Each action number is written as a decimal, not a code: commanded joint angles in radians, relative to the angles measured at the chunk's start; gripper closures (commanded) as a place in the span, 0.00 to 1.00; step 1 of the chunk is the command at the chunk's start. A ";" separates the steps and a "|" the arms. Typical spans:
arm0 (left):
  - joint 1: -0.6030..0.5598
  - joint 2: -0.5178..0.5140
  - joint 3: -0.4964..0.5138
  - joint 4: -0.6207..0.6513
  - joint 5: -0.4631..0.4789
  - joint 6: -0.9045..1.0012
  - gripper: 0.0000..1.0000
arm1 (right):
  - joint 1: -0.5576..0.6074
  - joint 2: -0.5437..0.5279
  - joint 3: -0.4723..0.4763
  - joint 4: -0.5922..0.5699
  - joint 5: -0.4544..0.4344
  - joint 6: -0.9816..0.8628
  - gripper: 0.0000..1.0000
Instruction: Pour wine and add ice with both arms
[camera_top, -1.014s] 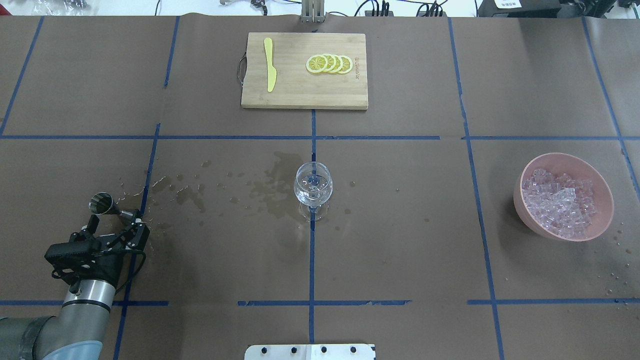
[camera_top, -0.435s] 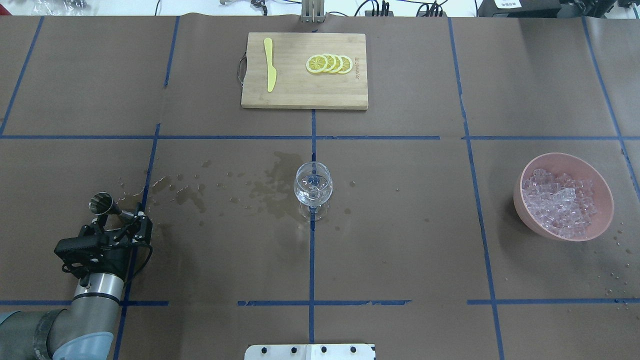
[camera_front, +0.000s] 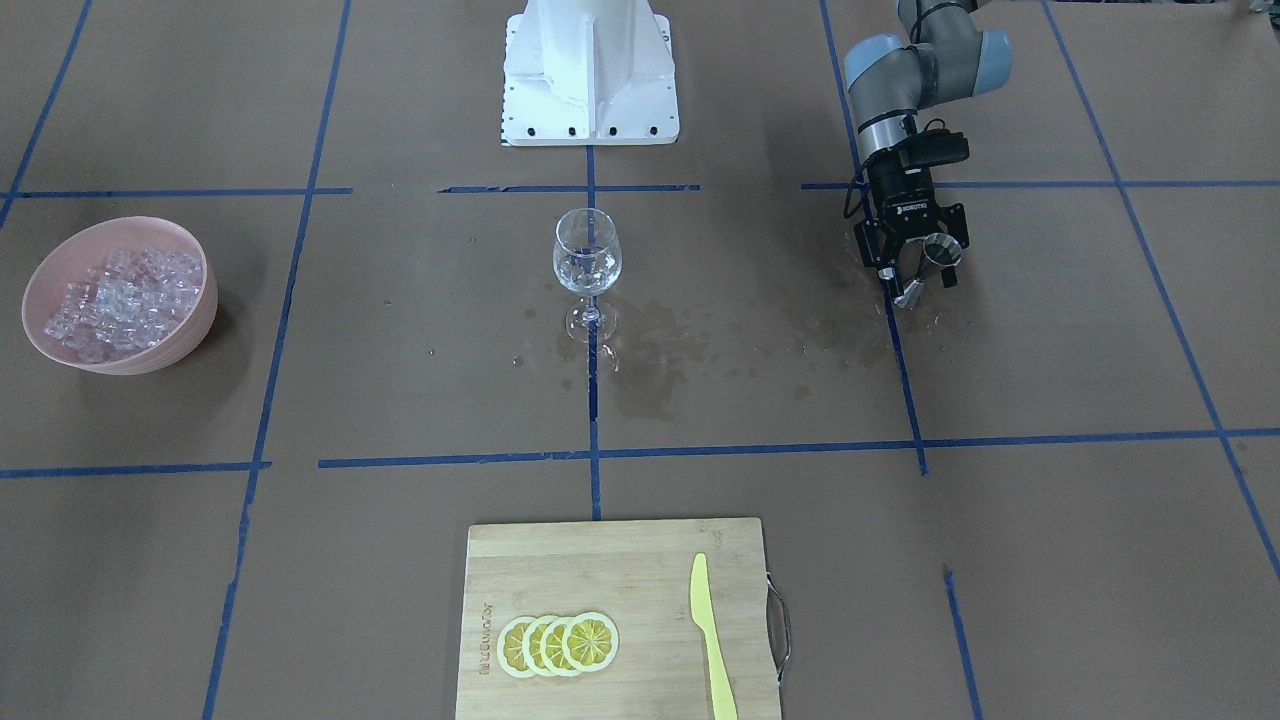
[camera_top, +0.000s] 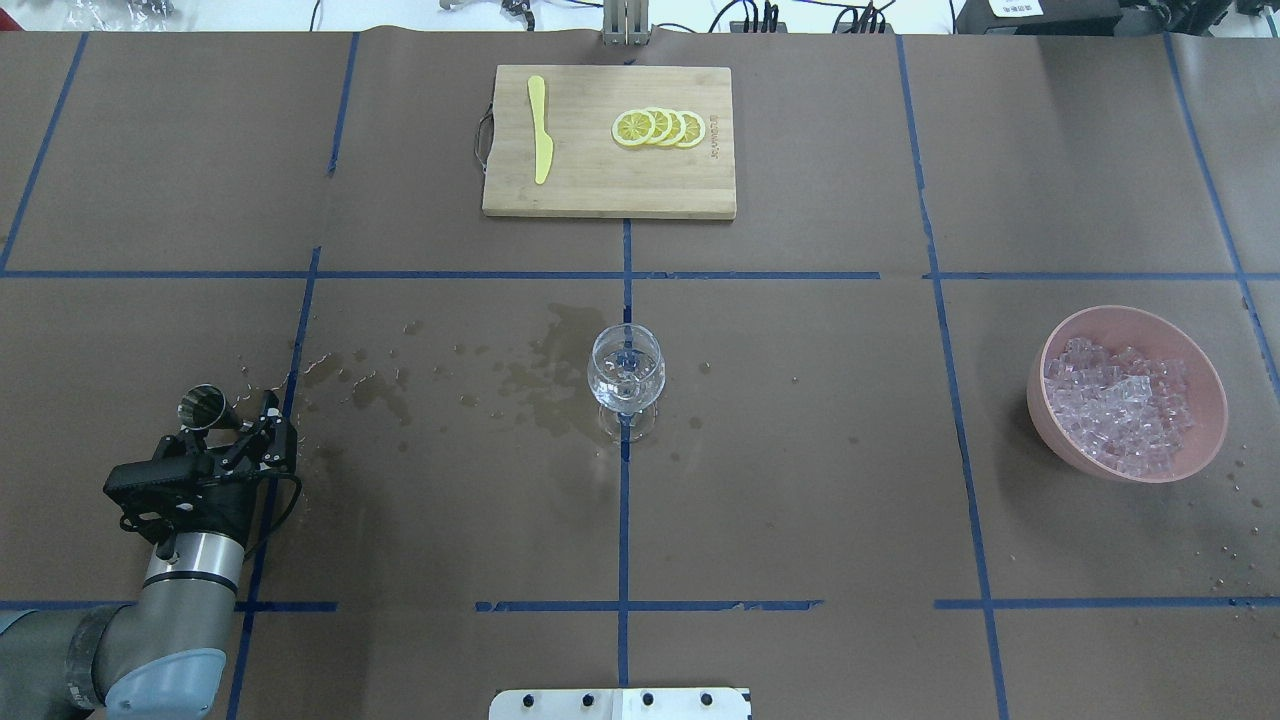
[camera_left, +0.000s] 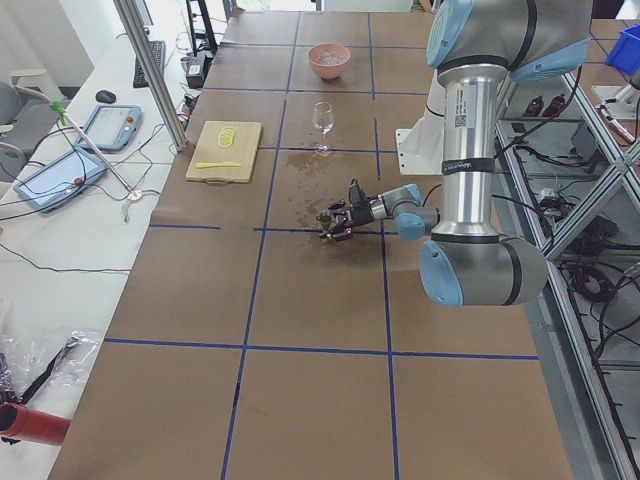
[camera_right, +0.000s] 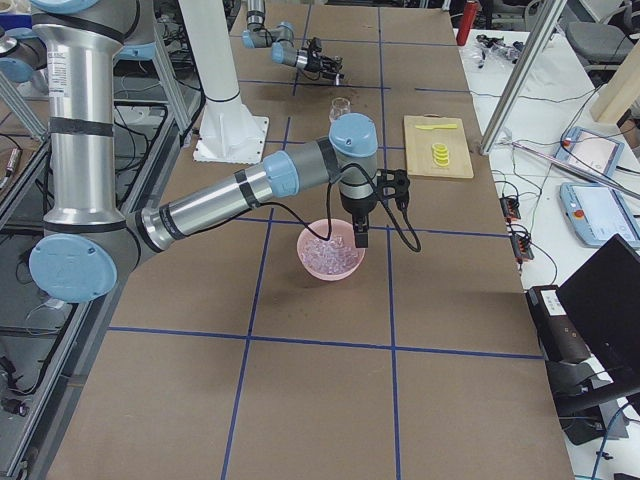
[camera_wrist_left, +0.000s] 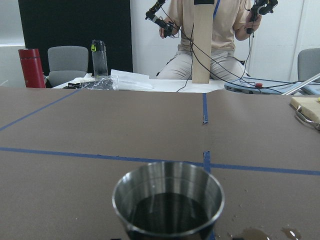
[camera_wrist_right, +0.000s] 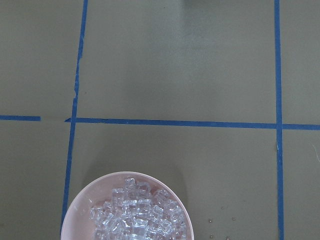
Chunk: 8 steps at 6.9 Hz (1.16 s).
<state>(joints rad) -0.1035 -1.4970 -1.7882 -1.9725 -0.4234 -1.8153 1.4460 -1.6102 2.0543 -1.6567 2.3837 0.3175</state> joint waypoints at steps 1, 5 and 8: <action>0.001 -0.005 0.009 0.000 0.000 0.002 0.34 | -0.001 -0.001 0.000 0.000 0.000 0.000 0.00; 0.001 -0.006 0.023 0.000 0.000 -0.001 0.50 | -0.004 -0.001 0.000 0.000 -0.001 0.000 0.00; -0.001 -0.003 0.018 -0.002 0.000 -0.001 0.81 | -0.004 0.001 0.000 0.000 -0.001 0.000 0.00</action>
<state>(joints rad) -0.1041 -1.5018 -1.7687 -1.9731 -0.4238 -1.8162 1.4430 -1.6104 2.0540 -1.6567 2.3823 0.3176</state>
